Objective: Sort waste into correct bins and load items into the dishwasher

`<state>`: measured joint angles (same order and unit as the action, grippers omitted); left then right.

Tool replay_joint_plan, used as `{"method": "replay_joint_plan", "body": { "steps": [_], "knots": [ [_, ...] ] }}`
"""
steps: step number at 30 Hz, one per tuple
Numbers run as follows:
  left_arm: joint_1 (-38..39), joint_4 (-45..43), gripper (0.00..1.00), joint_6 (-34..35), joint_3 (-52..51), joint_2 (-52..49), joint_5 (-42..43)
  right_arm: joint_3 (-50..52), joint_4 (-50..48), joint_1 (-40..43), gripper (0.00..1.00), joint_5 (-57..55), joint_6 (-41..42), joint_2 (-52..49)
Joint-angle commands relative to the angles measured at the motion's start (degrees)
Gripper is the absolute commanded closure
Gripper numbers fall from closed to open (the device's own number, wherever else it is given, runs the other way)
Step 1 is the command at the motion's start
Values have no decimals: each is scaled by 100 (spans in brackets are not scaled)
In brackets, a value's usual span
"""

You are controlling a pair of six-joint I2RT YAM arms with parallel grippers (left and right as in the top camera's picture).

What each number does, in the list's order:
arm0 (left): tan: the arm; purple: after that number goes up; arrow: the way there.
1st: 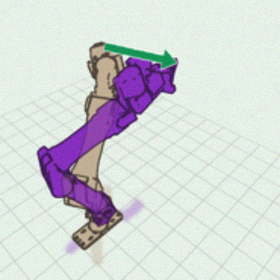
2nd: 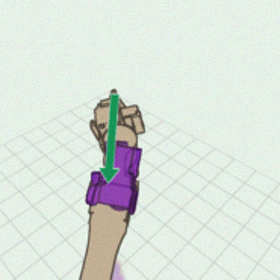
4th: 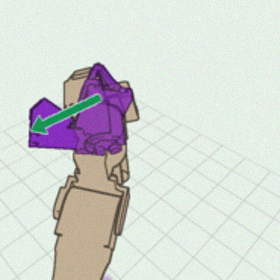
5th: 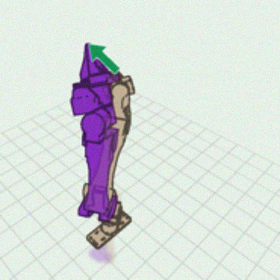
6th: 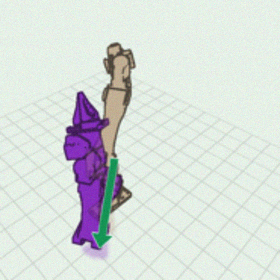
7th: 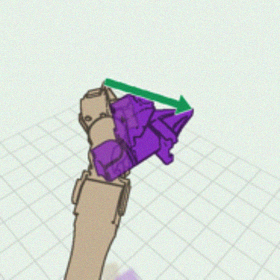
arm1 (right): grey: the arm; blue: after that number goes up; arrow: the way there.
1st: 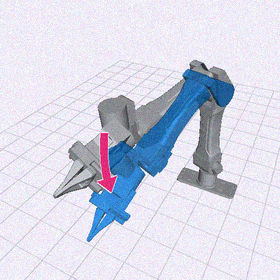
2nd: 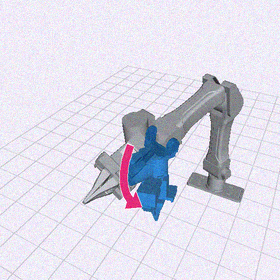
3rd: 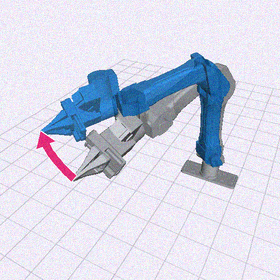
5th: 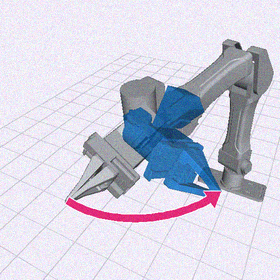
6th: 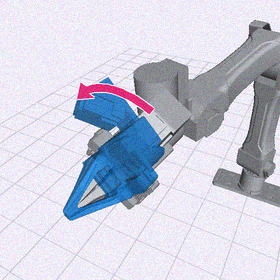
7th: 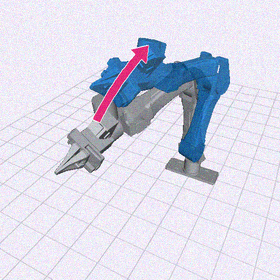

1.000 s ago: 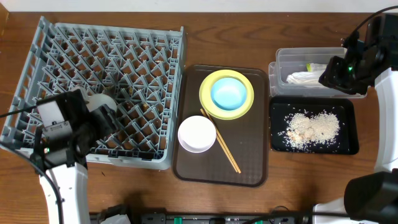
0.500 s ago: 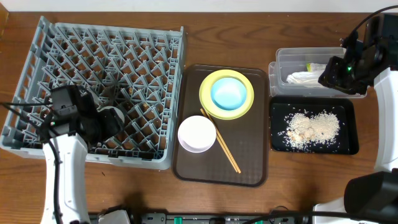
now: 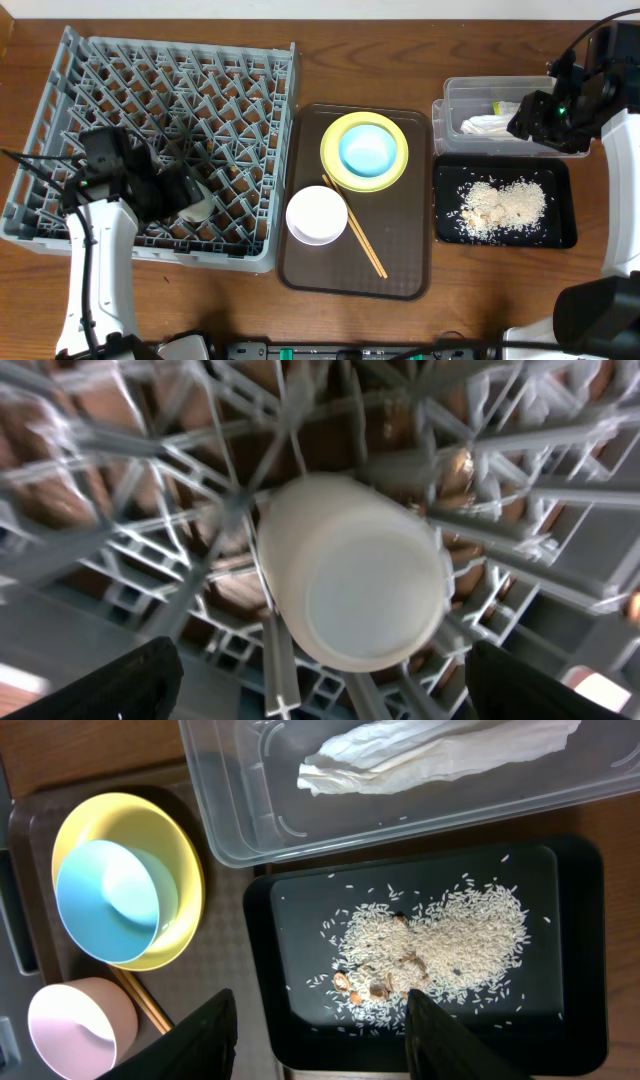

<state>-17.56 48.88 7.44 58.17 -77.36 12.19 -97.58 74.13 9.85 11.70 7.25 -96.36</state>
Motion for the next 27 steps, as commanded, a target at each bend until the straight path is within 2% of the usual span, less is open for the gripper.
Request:
{"method": "replay_joint_plan", "body": {
  "steps": [1,2,5,9,15,19,27],
  "knots": [
    [33,151,6,-7,769,44,-236,-98,7,24,43,-31,-4,44],
    [101,192,6,-7,894,61,-236,-98,4,24,39,-31,-4,44],
    [522,234,6,-9,1016,192,-234,-98,2,24,14,-28,-4,44],
    [1530,289,6,31,1014,247,-79,-98,-11,24,1,-28,-4,44],
    [3040,-79,5,79,1014,138,380,-98,-61,24,1,-28,-2,44],
    [3875,-363,7,72,1014,-103,319,-98,-57,24,1,-31,-2,44],
    [4944,-651,16,72,1014,-1224,319,-98,-42,24,1,-31,-2,44]
  ]
}}
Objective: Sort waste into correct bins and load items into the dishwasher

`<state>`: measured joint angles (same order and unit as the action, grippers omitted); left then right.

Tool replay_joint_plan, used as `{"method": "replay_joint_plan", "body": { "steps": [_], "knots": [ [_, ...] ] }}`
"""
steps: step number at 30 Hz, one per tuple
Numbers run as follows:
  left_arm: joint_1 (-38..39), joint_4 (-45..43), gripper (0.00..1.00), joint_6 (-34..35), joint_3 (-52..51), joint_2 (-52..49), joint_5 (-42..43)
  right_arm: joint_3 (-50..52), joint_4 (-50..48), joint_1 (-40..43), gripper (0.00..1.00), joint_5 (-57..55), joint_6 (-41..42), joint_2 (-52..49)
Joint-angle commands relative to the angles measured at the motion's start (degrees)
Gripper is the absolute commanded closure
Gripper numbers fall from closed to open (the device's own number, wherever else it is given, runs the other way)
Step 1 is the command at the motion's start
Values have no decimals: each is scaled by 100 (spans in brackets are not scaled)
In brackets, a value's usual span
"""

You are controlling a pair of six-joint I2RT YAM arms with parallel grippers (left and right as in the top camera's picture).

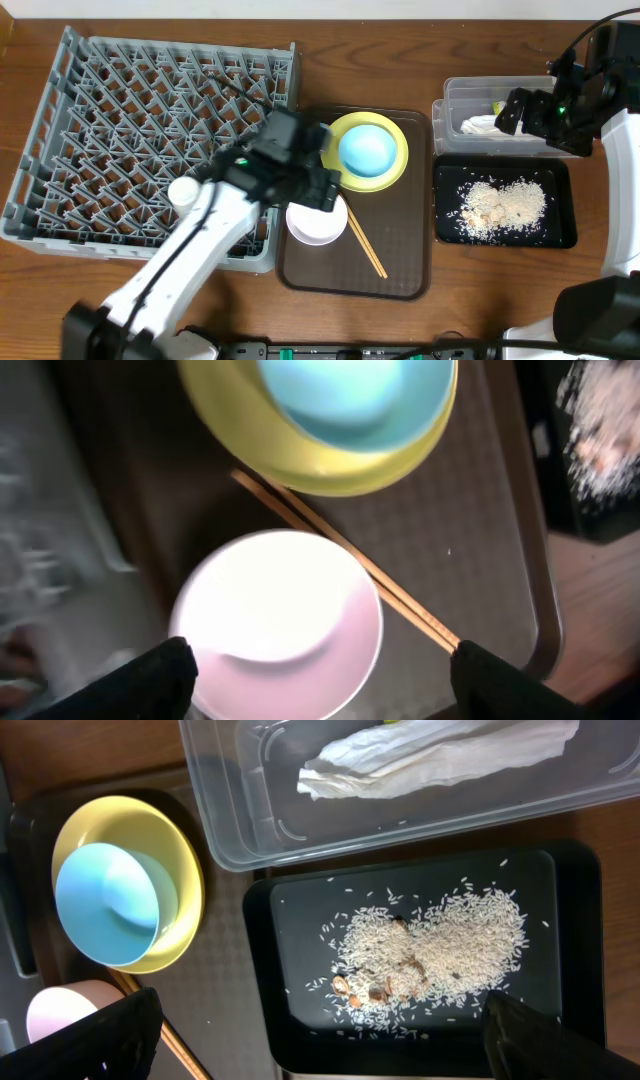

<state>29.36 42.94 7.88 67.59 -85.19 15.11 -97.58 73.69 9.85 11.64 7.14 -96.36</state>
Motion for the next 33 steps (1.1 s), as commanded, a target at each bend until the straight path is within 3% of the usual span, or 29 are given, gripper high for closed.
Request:
{"method": "replay_joint_plan", "body": {
  "steps": [1,8,11,13,17,23,28,33],
  "knots": [
    [337,-87,17,31,72,-621,26,-98,2,24,1,-24,9,44],
    [739,-149,20,31,72,-1572,28,-98,2,24,1,-24,7,44],
    [833,-175,26,31,72,-1858,28,-98,2,24,1,-24,7,44],
    [868,-173,34,31,72,-1991,26,-98,2,24,1,-24,9,44],
    [870,-175,61,31,72,-2085,26,-98,4,24,1,-24,7,44],
    [870,-190,81,31,72,-2079,28,-98,26,24,1,-24,7,44],
    [870,-192,91,31,85,-2074,28,-98,33,24,1,-24,9,44],
    [870,-192,92,31,103,-1989,28,-98,66,26,1,-24,7,44]
  ]
}}
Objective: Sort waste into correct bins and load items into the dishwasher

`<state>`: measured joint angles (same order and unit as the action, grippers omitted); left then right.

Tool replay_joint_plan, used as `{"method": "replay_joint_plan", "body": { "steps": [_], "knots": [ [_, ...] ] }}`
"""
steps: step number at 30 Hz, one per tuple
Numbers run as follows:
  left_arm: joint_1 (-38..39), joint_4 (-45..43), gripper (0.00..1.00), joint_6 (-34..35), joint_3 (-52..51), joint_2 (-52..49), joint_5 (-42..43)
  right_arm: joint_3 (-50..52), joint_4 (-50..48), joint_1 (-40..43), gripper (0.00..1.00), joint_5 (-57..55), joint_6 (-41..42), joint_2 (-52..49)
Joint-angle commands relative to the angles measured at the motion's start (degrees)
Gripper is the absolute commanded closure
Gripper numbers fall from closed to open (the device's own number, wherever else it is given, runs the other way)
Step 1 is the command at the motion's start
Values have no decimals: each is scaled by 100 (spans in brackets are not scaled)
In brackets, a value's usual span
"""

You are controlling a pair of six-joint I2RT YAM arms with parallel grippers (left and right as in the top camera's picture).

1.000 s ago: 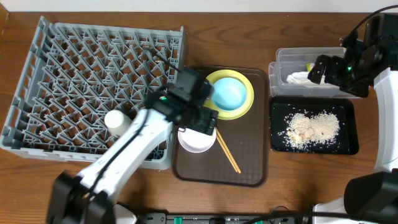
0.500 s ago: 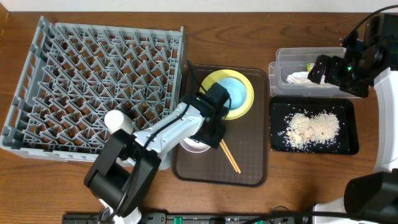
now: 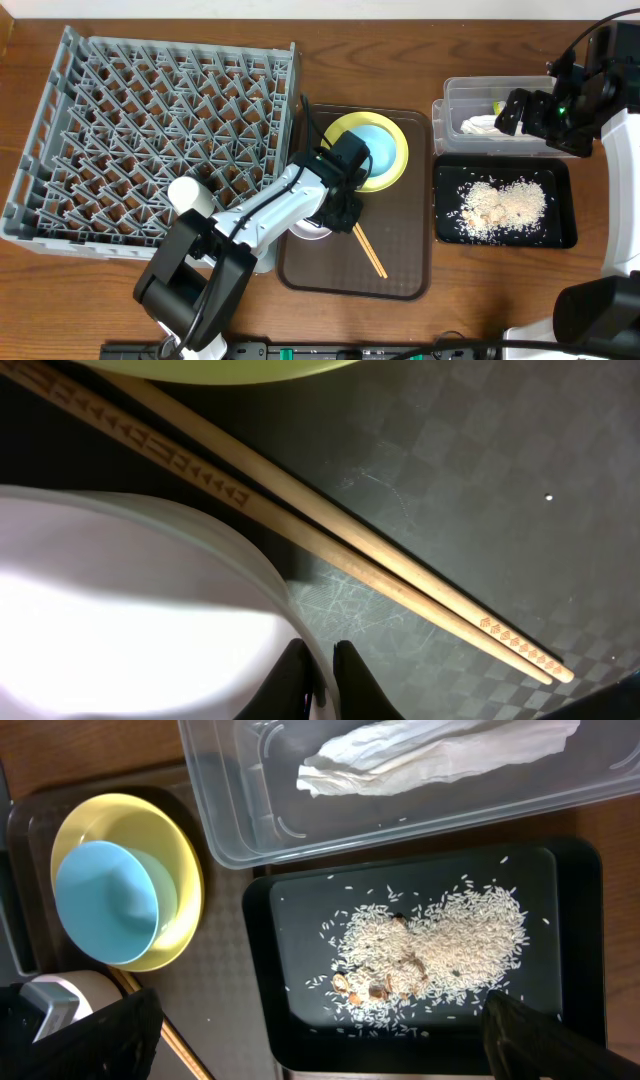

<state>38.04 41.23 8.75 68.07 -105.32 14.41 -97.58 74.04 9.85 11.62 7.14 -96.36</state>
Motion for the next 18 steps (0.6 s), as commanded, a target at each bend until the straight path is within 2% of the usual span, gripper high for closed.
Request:
{"method": "replay_joint_plan", "body": {
  "steps": [1,9,14,18],
  "knots": [
    [2,-22,92,-55,57,68,98,-98,33,26,1,-22,7,44],
    [2,118,92,-57,260,684,98,-98,31,26,1,-22,7,44],
    [-120,149,93,-61,293,1631,96,-98,33,26,1,-22,7,44],
    [-498,136,94,-61,365,2323,98,-98,31,26,1,-22,7,44]
  ]
}}
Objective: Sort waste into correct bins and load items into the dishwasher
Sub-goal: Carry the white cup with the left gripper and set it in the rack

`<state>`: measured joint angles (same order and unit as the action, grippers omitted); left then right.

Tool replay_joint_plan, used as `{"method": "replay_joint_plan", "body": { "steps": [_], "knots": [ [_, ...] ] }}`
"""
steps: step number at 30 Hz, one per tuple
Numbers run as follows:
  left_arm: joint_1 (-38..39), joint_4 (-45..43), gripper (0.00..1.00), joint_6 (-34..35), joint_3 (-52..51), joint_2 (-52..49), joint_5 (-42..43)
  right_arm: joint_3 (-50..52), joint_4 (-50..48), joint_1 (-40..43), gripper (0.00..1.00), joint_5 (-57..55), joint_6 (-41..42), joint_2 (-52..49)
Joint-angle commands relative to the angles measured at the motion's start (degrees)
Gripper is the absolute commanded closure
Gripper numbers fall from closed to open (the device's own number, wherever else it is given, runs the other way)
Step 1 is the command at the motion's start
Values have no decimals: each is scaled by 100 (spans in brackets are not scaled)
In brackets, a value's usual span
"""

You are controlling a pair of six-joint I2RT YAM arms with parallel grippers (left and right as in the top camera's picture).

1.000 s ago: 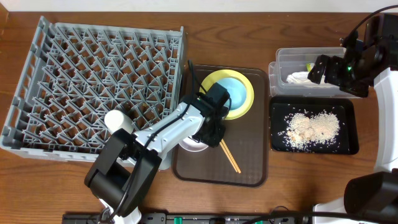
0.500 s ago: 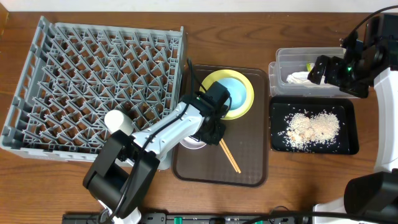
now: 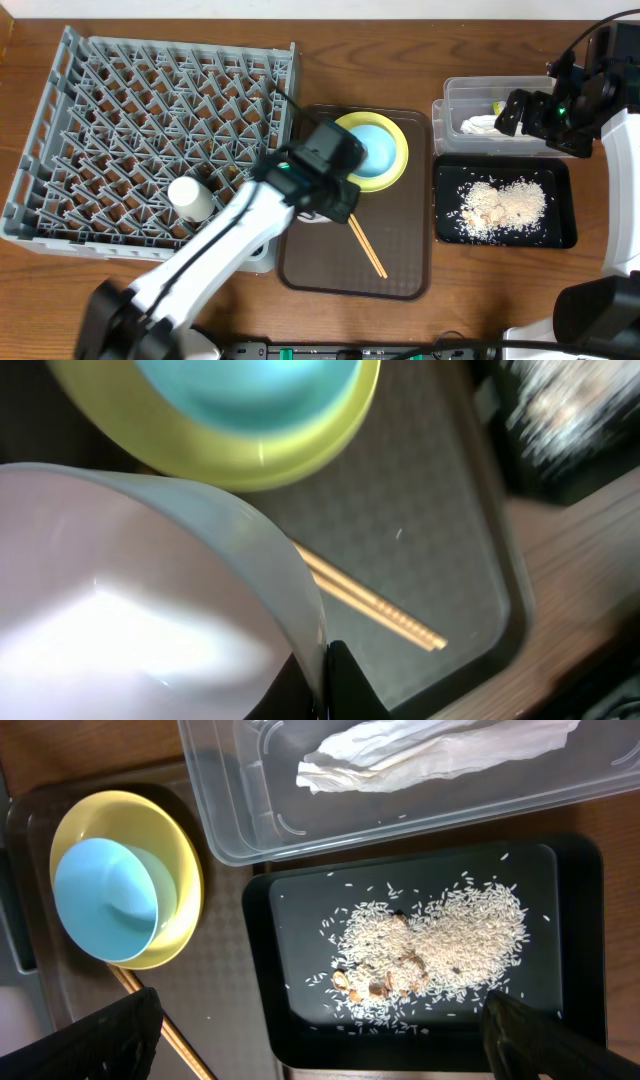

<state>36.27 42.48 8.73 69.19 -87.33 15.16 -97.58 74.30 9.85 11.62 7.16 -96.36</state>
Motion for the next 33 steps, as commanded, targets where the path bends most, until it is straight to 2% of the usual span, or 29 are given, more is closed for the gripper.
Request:
{"method": "replay_joint_plan", "body": {
  "steps": [1,4,7,10,12,18,25,29,33],
  "knots": [
    [-439,4,92,-59,273,669,26,-98,4,26,1,-22,4,44],
    [-1045,-142,93,-238,321,1187,162,-98,2,26,1,-22,4,44],
    [-1628,-330,93,-442,321,1423,658,-98,-9,26,1,-22,4,44],
    [-2634,-597,93,-734,321,1370,1993,-98,-13,26,1,-22,4,44],
    [-3036,-691,93,-855,321,1257,2518,-98,-13,26,1,-22,4,44],
    [-4116,-1154,92,-890,321,651,4087,-98,-13,26,1,-24,4,44],
    [-5016,-1788,93,-772,321,-372,5744,-98,-15,26,1,-22,4,44],
    [-5377,-2411,93,-396,321,-988,6452,-98,-11,26,1,-22,4,44],
    [-5598,-2889,93,42,321,-1517,6758,-98,4,26,1,-22,4,44]
  ]
}}
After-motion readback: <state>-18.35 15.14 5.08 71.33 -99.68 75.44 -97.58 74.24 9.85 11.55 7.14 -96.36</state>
